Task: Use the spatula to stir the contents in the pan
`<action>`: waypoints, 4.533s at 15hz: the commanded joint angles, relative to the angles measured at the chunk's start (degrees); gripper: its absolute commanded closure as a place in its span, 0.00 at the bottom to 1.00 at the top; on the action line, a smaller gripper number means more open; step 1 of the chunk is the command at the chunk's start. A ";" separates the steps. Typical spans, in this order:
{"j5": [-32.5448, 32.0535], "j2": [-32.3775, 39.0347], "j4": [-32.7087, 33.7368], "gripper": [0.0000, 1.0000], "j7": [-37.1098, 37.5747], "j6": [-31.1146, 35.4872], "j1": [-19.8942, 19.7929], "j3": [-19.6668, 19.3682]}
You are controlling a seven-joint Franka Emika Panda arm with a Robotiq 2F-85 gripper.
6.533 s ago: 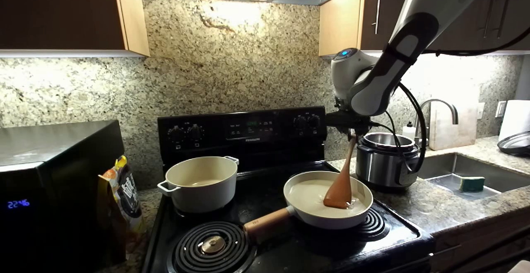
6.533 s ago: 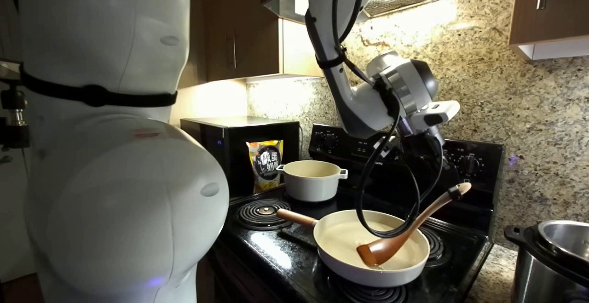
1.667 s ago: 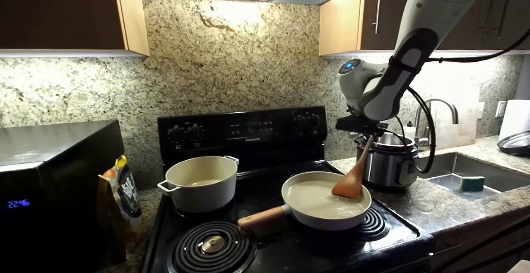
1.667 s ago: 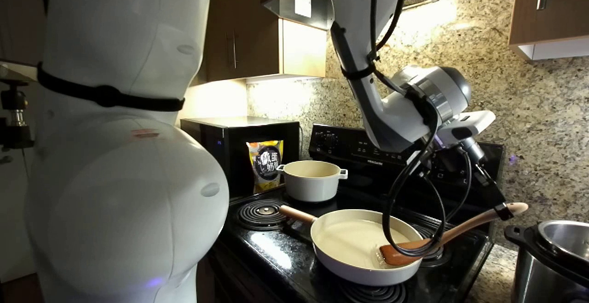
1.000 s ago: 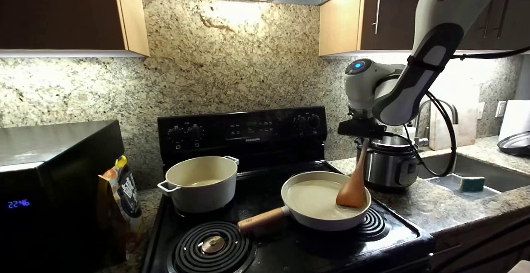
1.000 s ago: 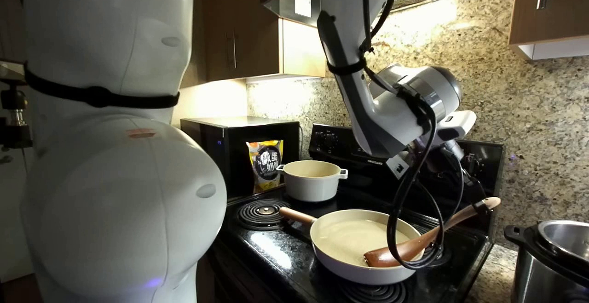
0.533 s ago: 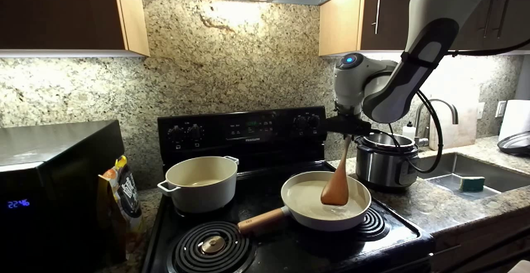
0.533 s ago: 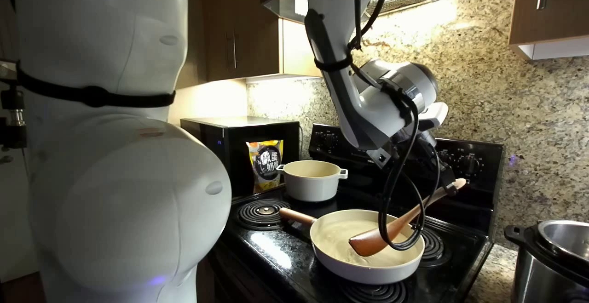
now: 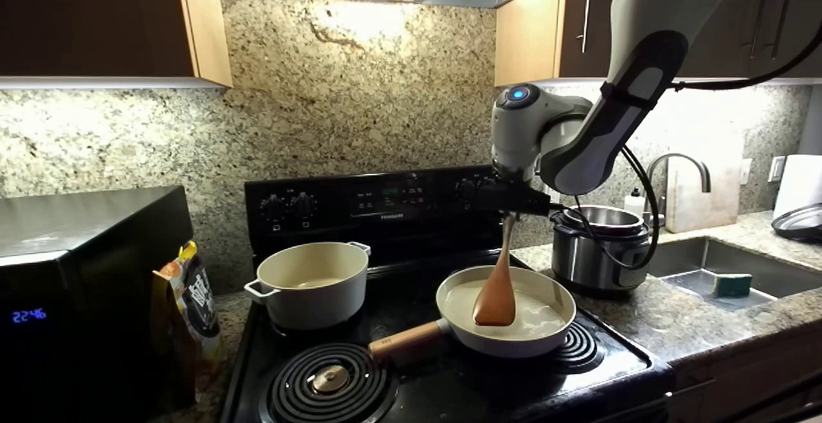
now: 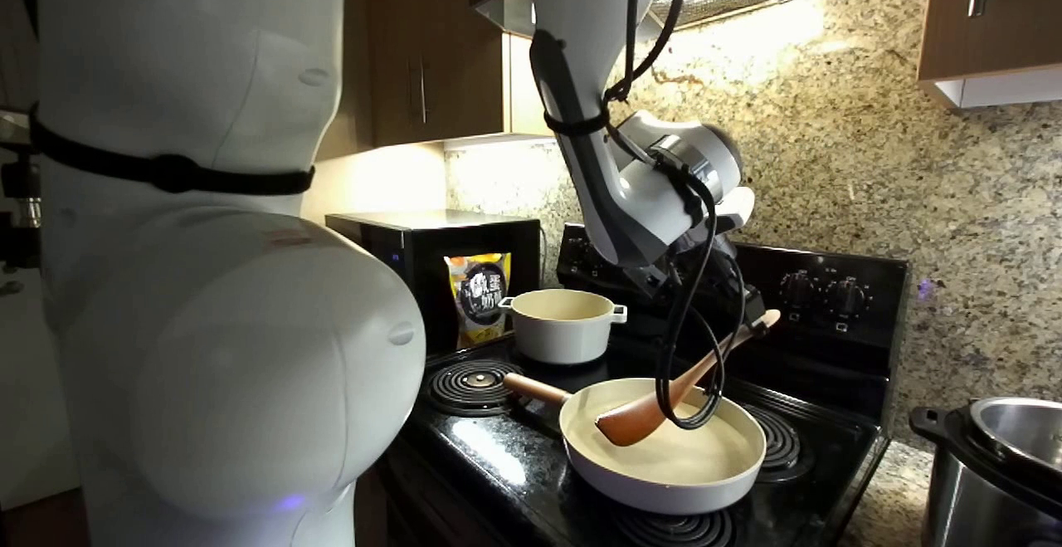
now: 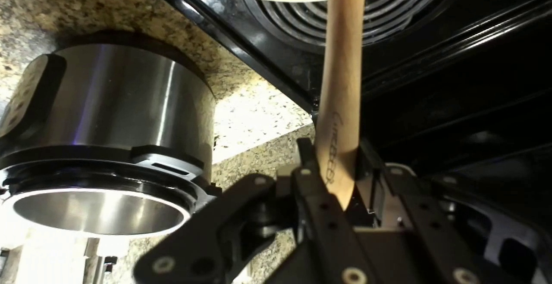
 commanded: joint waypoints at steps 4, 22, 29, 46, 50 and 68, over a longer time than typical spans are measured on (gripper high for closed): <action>-2.36 5.61 6.97 0.88 3.31 -0.63 1.10 -0.01; -9.96 10.85 13.58 0.88 14.13 -4.61 1.59 -5.47; -12.11 10.09 9.27 0.88 16.76 -4.35 2.25 -6.21; -6.17 12.81 10.59 0.88 13.10 -2.57 3.57 -1.27; -4.96 13.77 12.26 0.88 12.68 -3.25 2.82 -1.39; -6.14 12.13 6.98 0.88 12.74 -2.29 0.42 -7.58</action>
